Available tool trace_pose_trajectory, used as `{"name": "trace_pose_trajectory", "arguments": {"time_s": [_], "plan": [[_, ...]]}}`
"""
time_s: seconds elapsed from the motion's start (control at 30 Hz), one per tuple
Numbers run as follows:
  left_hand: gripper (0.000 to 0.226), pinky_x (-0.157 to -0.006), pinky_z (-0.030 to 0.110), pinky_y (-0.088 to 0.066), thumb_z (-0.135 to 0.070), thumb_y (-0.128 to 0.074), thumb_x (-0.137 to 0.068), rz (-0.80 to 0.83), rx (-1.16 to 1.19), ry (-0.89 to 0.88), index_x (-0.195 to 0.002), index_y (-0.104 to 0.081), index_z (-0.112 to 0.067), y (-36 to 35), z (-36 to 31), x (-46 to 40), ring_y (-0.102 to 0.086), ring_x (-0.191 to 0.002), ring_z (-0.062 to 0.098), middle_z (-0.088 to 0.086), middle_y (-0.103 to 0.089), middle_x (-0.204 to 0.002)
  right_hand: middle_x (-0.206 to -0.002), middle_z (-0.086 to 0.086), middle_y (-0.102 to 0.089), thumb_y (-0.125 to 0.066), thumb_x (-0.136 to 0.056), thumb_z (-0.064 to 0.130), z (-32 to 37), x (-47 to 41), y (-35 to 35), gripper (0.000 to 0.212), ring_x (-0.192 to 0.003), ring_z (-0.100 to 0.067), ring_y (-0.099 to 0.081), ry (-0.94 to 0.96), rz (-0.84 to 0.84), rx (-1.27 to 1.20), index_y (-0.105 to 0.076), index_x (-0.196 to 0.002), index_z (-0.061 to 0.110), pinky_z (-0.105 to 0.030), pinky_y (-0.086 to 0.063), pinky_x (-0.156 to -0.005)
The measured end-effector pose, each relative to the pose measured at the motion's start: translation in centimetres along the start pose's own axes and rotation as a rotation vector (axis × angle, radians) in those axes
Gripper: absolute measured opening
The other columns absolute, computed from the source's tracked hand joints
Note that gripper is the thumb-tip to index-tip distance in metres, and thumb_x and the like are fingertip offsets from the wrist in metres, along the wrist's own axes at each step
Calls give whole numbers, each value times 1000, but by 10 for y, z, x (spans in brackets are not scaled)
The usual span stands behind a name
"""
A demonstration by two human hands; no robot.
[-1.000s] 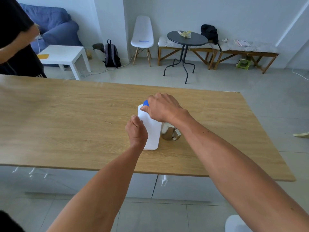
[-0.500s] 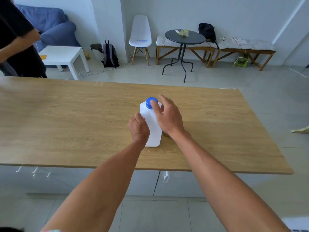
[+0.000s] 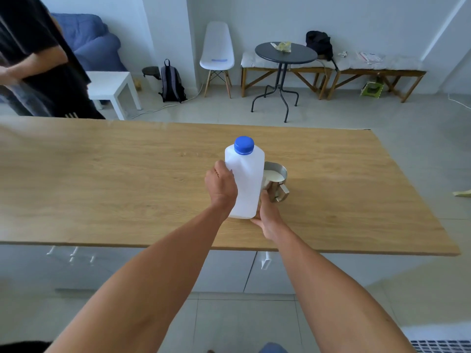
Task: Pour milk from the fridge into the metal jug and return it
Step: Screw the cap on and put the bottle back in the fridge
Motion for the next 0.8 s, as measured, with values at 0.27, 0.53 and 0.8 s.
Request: {"name": "trace_pose_trajectory", "arguments": {"time_s": [0.27, 0.53, 0.8], "plan": [[29, -60, 38, -25, -29, -37, -78, -98, 26, -10, -53, -24, -28, 10, -5, 9, -27, -73, 25, -4, -27, -59, -114, 1, -78, -46, -97, 53, -7, -43, -12, 40, -115, -24, -71, -15, 89, -12, -69, -119, 29, -38, -59, -87], [33, -54, 33, -22, -26, -35, -83, -343, -4, -26, -52, -25, -24, 48, -10, 32, -28, -66, 23, 4, -31, -59, -110, -3, -78, -42, -103, 50, -15, -49, -34, 40, -102, -23, -72, -6, 255, 150, -71, -113, 24, -38, -54, -83], [31, -55, 31, -24, -32, -33, -79, -637, 24, -64, -50, -30, -23, 138, -25, 80, -31, -61, 21, 5, -38, -57, -89, -3, -70, -55, -90, 47, -35, -2, -117, 33, -77, -22, -60, -4, 568, 338, -67, -97, 17, -37, -45, -67]]}}
Point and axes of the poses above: each hand's wrist, its own x-axis away from the middle knuckle, its own y-axis out of the back of the hand, z = x × y, the point moved 8 cm from there along -x, towards the middle knuckle
